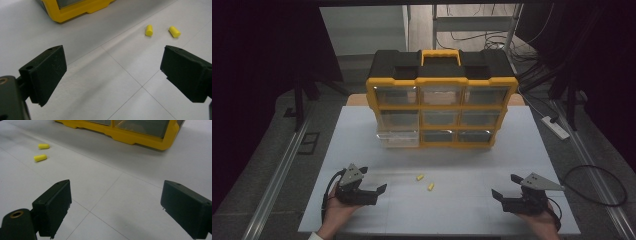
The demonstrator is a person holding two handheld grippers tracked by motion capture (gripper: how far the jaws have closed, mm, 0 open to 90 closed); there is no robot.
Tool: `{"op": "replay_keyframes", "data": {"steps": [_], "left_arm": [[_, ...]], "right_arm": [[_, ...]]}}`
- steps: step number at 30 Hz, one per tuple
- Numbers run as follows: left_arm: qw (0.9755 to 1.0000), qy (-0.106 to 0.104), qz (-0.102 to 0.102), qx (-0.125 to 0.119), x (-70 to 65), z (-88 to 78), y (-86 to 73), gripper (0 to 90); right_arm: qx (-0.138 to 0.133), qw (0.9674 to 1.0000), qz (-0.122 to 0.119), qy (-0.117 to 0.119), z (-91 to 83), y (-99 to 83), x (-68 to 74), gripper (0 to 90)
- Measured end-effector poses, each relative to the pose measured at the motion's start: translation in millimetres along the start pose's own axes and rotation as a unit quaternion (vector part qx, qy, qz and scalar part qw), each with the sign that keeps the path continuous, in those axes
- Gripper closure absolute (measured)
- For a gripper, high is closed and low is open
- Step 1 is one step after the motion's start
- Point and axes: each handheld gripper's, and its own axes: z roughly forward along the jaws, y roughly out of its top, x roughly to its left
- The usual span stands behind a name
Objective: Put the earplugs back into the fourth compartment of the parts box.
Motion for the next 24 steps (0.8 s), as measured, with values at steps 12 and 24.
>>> {"op": "replay_keyframes", "data": {"steps": [12, 24], "left_arm": [[1.0000, -0.004, 0.000, 0.000, -2.4, 0.2, -0.8, 6.7], [1.0000, -0.008, -0.004, -0.002, -6.3, -1.2, 3.0, 6.6]], "right_arm": [[-0.003, 1.0000, 0.001, -0.003, -1.5, -1.2, -0.9, 11.8], [0.002, 1.0000, 0.000, 0.002, 0.2, -1.3, 0.2, 12.5]]}}
